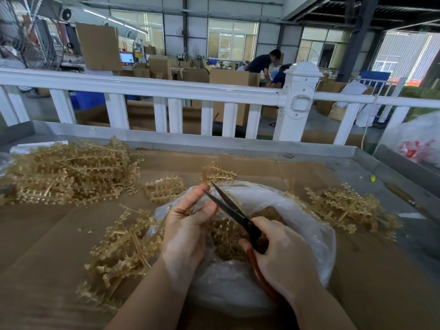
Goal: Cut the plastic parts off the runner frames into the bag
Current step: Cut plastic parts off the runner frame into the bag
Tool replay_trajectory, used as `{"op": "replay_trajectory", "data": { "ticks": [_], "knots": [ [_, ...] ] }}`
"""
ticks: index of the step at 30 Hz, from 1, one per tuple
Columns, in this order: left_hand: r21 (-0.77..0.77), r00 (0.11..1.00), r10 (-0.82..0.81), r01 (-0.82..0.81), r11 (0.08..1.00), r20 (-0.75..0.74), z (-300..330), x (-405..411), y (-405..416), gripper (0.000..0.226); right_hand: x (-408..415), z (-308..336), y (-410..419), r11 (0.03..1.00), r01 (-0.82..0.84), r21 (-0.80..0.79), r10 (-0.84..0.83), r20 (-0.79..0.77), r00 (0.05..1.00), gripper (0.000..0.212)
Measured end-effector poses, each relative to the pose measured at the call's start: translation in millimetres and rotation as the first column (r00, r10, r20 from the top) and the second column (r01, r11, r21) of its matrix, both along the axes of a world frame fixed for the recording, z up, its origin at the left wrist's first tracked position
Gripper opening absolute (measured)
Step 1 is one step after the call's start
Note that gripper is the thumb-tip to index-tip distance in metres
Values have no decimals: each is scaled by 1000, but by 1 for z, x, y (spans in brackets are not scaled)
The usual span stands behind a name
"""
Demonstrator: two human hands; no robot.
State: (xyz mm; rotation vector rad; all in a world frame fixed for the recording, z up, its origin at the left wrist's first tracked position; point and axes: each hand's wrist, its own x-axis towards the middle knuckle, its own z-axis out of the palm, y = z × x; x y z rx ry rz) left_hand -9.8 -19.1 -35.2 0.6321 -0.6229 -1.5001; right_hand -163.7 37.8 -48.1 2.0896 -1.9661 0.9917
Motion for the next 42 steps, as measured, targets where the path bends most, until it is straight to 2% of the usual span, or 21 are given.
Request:
{"op": "replay_trajectory", "data": {
  "ticks": [6,11,16,25,30,35,42],
  "knots": [
    [10,1000,13,-13,1000,-7,-5,1,-4,43,1,2,0,999,4,-33,-7,-79,997,25],
    [-23,1000,11,-10,1000,26,-5,-1,-4,38,0,3,1,999,-22,33,25,-89,996,21],
    [-52,998,-32,35,998,54,-5,-3,-4,30,0,5,1,999,-40,27,42,-78,996,18],
    [-131,994,-103,98,986,-29,-9,-7,-5,33,3,3,-1,996,-78,46,80,-37,996,25],
    [-108,993,-109,104,989,-36,-9,-6,-6,34,3,3,-1,994,-93,62,95,-39,995,30],
    [-45,992,-57,53,998,-112,-8,-6,-5,44,2,4,-1,994,-93,62,96,-44,994,29],
    [-34,992,-43,39,999,-115,-6,-7,-4,42,3,6,0,997,-80,15,81,-55,995,29]
  ]
}}
